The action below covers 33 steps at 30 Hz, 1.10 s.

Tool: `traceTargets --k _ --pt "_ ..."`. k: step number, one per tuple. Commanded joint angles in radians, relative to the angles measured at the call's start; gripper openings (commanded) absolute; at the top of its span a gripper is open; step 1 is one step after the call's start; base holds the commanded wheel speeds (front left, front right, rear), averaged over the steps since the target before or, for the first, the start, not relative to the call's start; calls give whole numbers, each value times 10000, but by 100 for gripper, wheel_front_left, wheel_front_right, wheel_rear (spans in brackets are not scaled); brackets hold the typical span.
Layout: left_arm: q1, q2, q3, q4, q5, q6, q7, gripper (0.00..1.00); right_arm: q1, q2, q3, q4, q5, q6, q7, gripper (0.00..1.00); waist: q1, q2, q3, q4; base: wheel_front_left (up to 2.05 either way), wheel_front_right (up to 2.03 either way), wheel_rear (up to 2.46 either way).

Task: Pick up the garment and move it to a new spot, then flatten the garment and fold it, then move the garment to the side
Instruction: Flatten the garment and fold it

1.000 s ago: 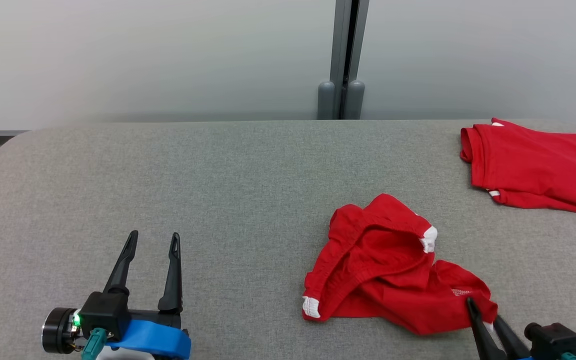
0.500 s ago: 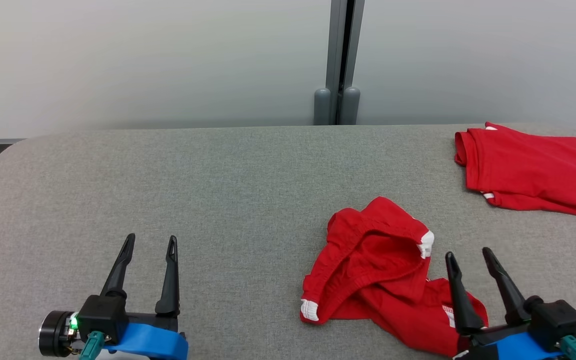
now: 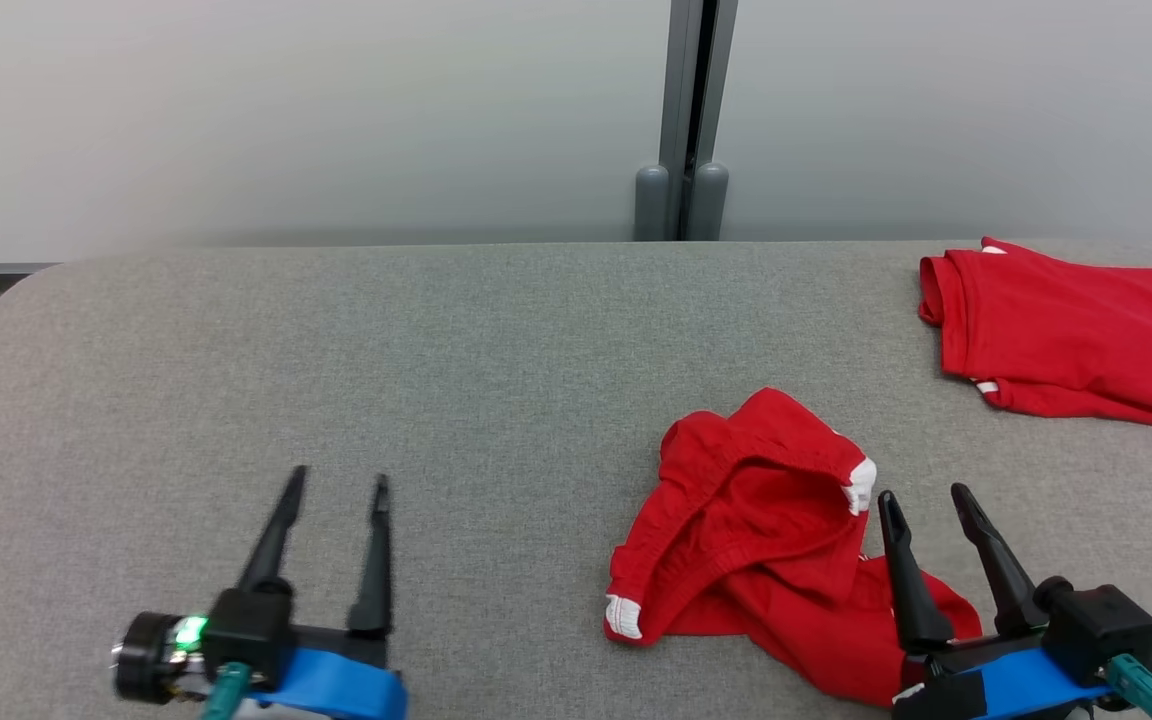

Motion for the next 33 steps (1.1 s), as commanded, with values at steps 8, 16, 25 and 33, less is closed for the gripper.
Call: traceTargets --k 8,16,25,33 --pt "-585 311 -2799 91 112 -13 -24 100 -277 7 -75 -88 31 5 -47 100 0 -1 143 -136 0 0 0" --pt "-1594 744 -5741 718 -378 -12 -25 100 -429 1 34 -185 130 5 -48 100 0 -1 459 -544 0 0 0" --pt "-2868 881 -7377 2213 -990 -12 -24 100 -695 1 129 -221 208 5 -47 100 0 -1 1045 -1247 0 0 0" --pt "-4049 569 -7633 3024 -987 -12 -25 100 -1023 2 213 -240 340 5 -46 100 0 -1 1509 -1816 0 0 0"
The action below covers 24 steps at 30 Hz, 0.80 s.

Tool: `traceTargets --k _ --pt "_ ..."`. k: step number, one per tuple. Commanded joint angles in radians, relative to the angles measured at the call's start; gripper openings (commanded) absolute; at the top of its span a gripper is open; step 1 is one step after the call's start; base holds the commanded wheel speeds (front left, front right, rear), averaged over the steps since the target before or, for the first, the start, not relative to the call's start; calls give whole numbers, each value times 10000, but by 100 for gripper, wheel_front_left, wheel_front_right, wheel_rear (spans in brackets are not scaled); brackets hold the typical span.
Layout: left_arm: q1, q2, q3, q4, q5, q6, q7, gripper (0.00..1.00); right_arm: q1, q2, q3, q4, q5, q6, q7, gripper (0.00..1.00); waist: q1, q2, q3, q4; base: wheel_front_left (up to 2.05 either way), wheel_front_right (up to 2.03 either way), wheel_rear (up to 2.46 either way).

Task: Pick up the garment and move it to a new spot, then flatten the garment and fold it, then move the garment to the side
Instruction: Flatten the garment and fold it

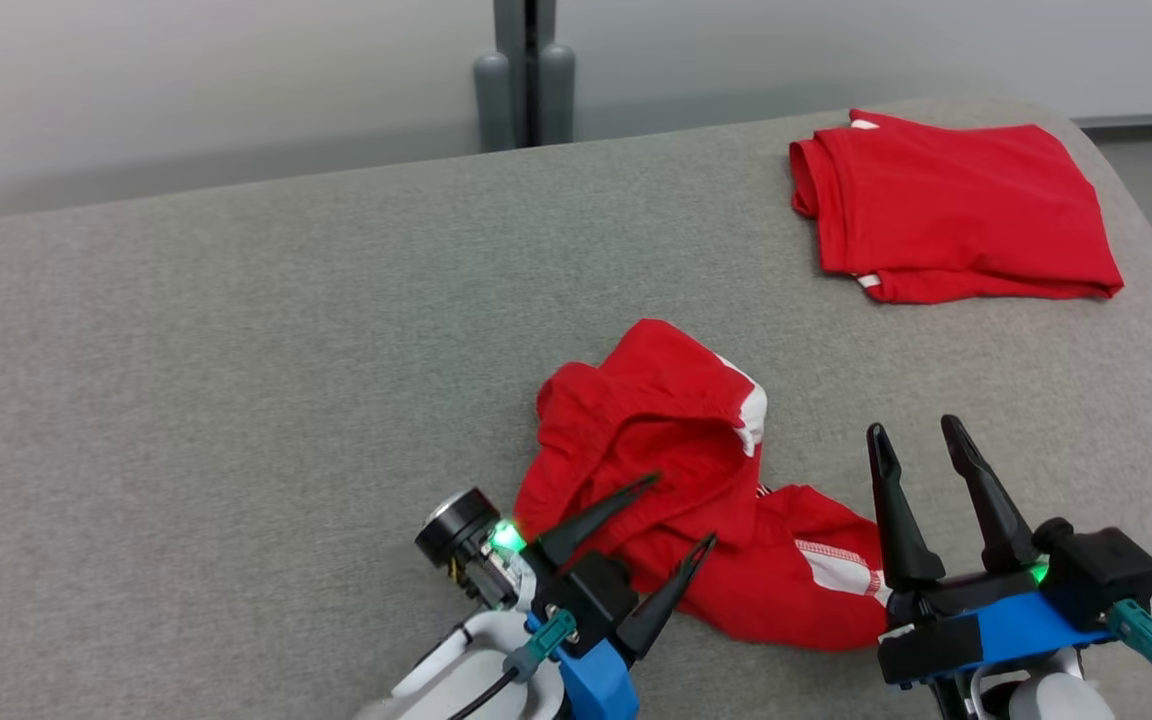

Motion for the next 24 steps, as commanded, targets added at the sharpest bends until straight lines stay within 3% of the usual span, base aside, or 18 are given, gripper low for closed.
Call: traceTargets --k 1,12,19,20,22,24 --pt "-237 -63 -35 50 39 -6 -25 100 -175 -11 27 -39 53 5 -40 100 -1 -1 37 -64 0 0 0" --pt "-1883 -403 -770 1667 -398 -7 -24 100 -485 -11 65 -158 269 5 -40 100 -1 -1 617 -899 0 0 0" --pt "-2750 -581 -1350 3212 -561 -7 -25 100 -536 -9 17 -197 369 5 -40 100 -1 -1 775 -1056 0 0 0" --pt "-2814 -589 -1449 3572 -549 -7 -24 94 -535 -9 17 -196 358 5 -40 100 -1 -1 775 -1058 0 0 0" --pt "-3014 -643 -1522 4016 -613 -7 -25 6 -527 -9 24 -190 363 3 -40 100 -1 -1 771 -1049 0 0 0" --pt "-3107 -663 -1738 4374 -673 -7 -25 0 -538 -11 27 -192 366 3 -40 100 -1 -1 753 -1021 0 0 0"
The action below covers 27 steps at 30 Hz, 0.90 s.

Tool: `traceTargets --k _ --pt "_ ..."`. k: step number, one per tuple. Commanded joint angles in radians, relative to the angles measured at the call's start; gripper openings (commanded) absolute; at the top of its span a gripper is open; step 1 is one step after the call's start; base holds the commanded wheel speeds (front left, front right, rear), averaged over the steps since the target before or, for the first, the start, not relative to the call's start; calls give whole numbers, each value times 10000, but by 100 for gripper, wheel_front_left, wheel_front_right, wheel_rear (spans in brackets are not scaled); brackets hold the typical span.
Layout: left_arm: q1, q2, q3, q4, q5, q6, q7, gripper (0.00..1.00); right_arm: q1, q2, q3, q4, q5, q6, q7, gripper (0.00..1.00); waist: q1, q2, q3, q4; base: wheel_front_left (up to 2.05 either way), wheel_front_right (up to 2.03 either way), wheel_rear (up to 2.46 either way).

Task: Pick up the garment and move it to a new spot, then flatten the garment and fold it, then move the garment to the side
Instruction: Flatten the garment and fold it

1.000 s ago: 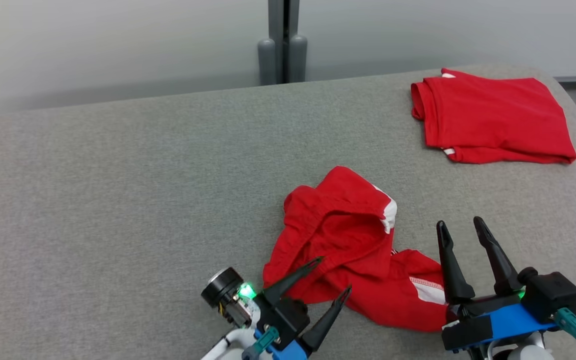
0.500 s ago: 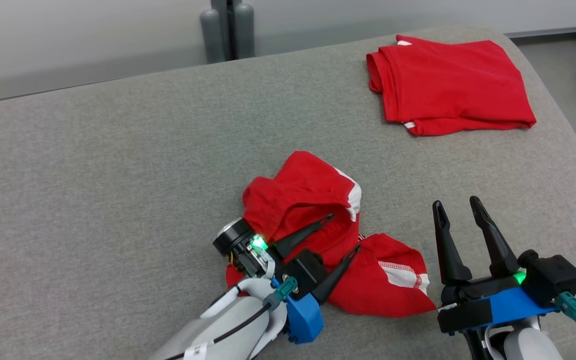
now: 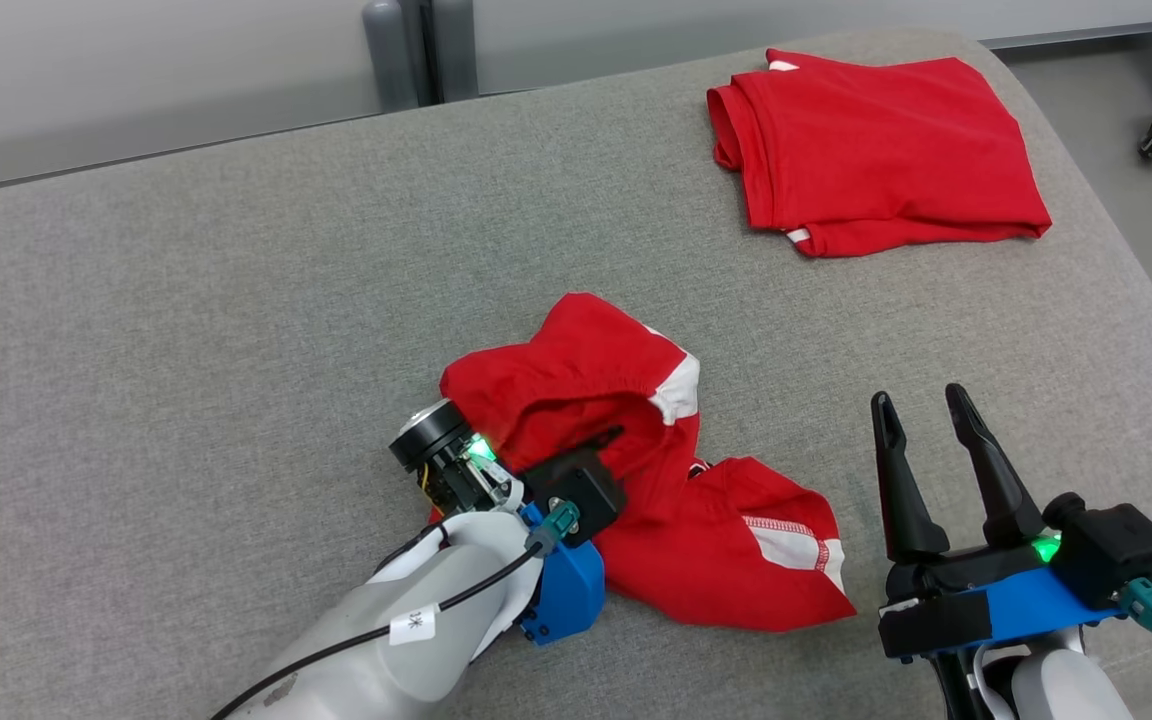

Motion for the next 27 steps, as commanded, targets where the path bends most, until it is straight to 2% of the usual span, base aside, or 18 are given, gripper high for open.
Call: traceTargets --k 1,6,11,18,27 --pt "-154 -26 -65 -10 -140 -7 -23 0 -151 -13 -7 -48 50 5 -40 100 -1 0 -19 35 0 0 0" --pt "-213 -20 -200 -703 -787 -7 -25 0 -59 -12 -32 -9 -46 5 -39 100 -1 0 -176 231 0 0 0" --pt "-79 -20 130 -1558 -1445 60 -25 0 145 -11 -113 69 -80 5 -37 100 -1 0 -427 627 0 0 0" --pt "299 2 1267 -2622 -1801 259 -23 0 343 -14 -197 230 -247 5 -37 100 -1 0 -839 1444 0 0 0" --pt "1476 924 2737 -3726 -1422 317 -23 0 549 -14 -255 381 -338 5 -36 100 -1 0 -1204 2197 0 0 0"
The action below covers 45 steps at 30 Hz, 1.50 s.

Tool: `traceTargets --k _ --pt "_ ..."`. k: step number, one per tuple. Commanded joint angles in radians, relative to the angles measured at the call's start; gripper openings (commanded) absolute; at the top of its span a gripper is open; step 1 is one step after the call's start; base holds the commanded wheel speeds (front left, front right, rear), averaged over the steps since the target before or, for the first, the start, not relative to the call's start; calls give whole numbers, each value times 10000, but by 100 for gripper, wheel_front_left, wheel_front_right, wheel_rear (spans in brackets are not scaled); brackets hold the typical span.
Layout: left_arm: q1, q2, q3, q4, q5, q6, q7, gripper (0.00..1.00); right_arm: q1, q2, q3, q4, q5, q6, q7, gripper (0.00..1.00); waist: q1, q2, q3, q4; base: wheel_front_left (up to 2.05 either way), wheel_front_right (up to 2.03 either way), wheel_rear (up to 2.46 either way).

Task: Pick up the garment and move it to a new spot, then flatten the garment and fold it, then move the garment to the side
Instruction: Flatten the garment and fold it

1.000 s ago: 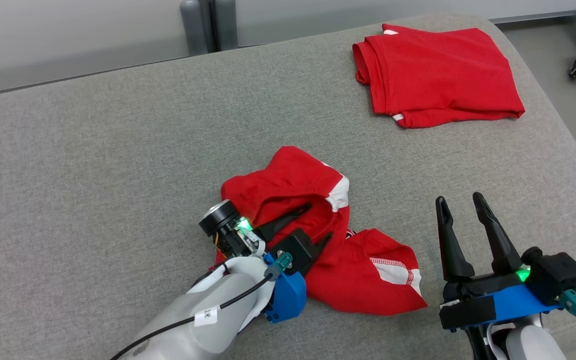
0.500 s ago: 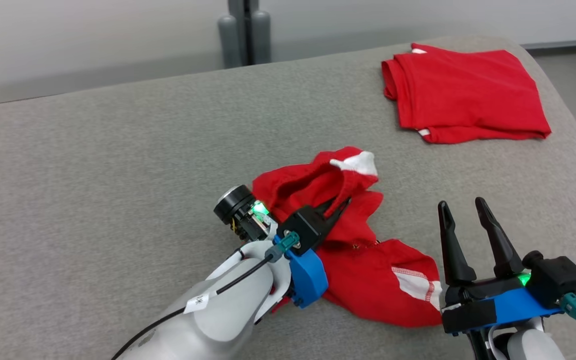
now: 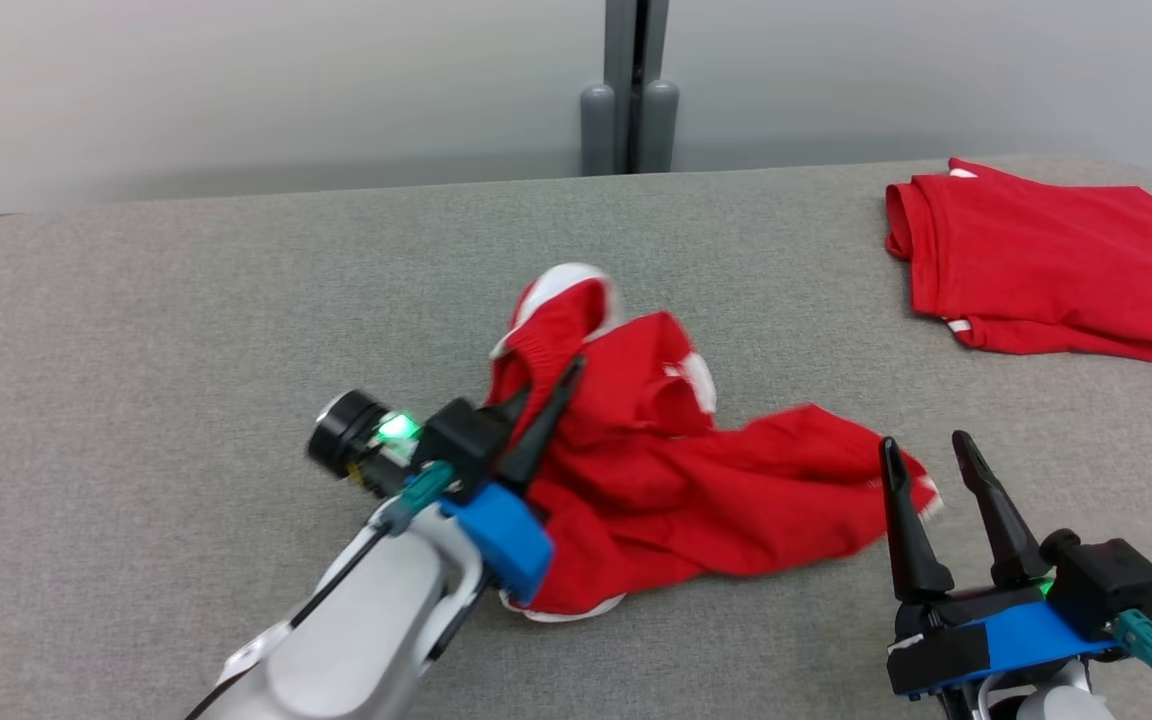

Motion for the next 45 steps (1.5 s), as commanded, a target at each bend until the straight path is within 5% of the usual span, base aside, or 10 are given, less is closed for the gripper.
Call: traceTargets --k 1,10,20,22,23,45 --pt "322 162 243 -158 69 61 -25 0 112 -19 1 44 -71 3 -34 100 1 0 -23 82 0 0 0" --pt "1750 1059 1976 -350 19 303 -25 0 116 -18 115 289 -56 3 -34 100 1 0 -58 142 0 0 0" --pt "1415 930 3627 651 402 238 -25 0 -66 -18 201 703 -134 1 -34 100 1 0 75 -154 0 0 0" --pt "1340 891 3827 901 566 177 -25 73 -88 -16 228 743 -130 1 -34 100 1 0 87 -202 0 0 0" --pt "1286 873 3919 915 634 169 -25 100 -83 -18 224 757 -124 3 -34 100 1 0 90 -213 0 0 0" --pt "4108 173 5437 -1625 1425 -285 -25 100 241 -19 -94 826 78 3 -34 100 1 0 -167 768 0 0 0"
